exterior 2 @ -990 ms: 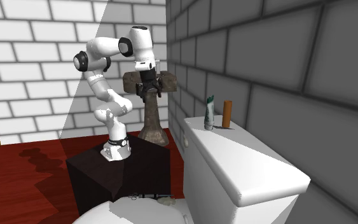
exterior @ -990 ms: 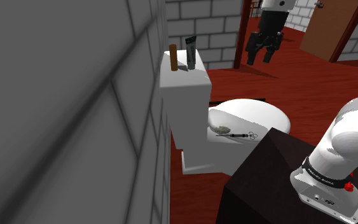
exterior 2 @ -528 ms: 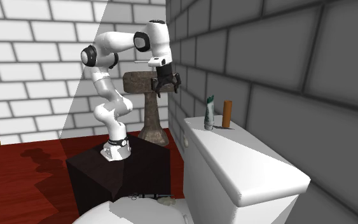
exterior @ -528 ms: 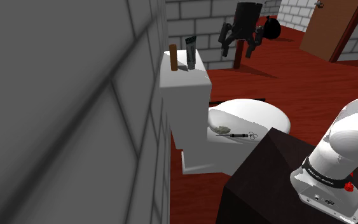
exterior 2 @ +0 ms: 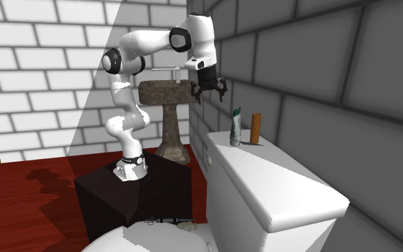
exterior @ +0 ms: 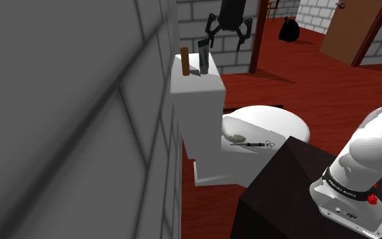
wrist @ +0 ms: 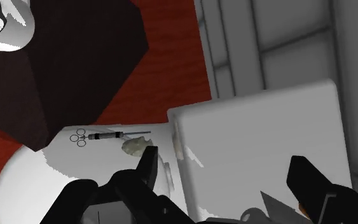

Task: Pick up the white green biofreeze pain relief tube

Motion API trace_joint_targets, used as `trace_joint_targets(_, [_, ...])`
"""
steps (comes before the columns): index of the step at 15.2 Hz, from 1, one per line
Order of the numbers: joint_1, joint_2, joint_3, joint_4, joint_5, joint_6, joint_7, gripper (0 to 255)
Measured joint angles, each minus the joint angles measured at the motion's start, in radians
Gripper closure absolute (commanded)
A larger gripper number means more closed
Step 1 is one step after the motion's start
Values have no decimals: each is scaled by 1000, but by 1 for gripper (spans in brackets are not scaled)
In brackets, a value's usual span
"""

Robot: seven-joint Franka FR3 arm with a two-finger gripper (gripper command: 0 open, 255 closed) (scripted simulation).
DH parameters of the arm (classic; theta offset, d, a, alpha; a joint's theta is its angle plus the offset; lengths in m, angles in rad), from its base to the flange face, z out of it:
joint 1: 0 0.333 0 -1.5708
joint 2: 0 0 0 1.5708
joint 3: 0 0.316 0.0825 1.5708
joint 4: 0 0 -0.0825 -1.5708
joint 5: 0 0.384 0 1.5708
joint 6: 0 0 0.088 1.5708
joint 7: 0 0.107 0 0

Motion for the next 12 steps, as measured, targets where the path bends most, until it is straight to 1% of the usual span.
trace_joint_targets(3, [-9, 113, 9, 133, 9, -15, 160, 0])
trace_joint_targets(6, [-14, 261, 8, 324, 11, -51, 320, 0])
trace_joint_targets(8, [-20, 337, -2, 422, 16, -72, 414, 0])
trace_joint_targets(11, [-23, 487, -18, 633, 24, -124, 562, 0])
trace_joint_targets(12, [-24, 518, -21, 683, 26, -143, 593, 0])
